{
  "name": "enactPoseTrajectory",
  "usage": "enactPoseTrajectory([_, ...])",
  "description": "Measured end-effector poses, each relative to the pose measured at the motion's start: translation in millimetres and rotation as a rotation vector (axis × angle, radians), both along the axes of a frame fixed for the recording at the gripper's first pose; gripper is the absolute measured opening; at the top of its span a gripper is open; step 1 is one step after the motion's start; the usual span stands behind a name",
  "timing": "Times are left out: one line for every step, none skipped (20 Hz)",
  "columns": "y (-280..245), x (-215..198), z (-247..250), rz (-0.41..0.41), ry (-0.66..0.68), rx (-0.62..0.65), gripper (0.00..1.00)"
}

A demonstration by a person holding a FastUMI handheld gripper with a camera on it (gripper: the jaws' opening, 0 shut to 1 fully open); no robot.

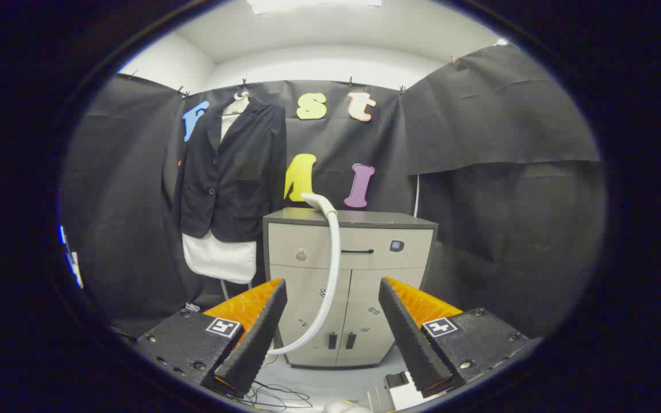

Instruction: Iron the clothes twice with a garment steamer, once on the left side and once on the right side.

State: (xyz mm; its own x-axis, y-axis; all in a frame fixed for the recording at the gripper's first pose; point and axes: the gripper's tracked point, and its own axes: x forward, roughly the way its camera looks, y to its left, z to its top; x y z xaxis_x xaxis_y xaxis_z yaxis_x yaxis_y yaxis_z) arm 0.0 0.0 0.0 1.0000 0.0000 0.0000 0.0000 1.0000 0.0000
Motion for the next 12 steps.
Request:
enactPoseTrajectory([0.6,1.1,-1.7,-0.001,0.003,0.005,1.0])
enactPoseTrajectory([2.1,1.1,-1.6,-0.001,0.003,0.009,1.0])
enactPoseTrajectory([4.1,0.8,0.9,0.001,-0.003,0.013,1.0])
enactPoseTrajectory([4.9,1.5,3.3,0.001,-0.009,0.011,1.0])
enactPoseTrajectory([4.3,2.1,4.9,0.0,-0.016,0.006,1.0])
enactPoseTrajectory([3.5,3.6,5.8,-0.002,-0.017,0.005,1.0])
enactPoseTrajectory([2.7,4.5,5.2,-0.004,-0.016,0.007,1.0])
enactPoseTrajectory([0.8,5.2,6.0,-0.009,-0.015,0.009,1.0])
enactPoseTrajectory([-0.9,5.3,7.5,-0.013,-0.018,0.01,1.0])
enactPoseTrajectory([-1.1,4.9,9.0,-0.013,-0.019,0.014,1.0])
enactPoseTrajectory([-1.7,7.0,9.9,-0.015,-0.017,0.014,1.0])
enactPoseTrajectory([-2.3,7.5,11.1,-0.018,-0.016,0.014,1.0])
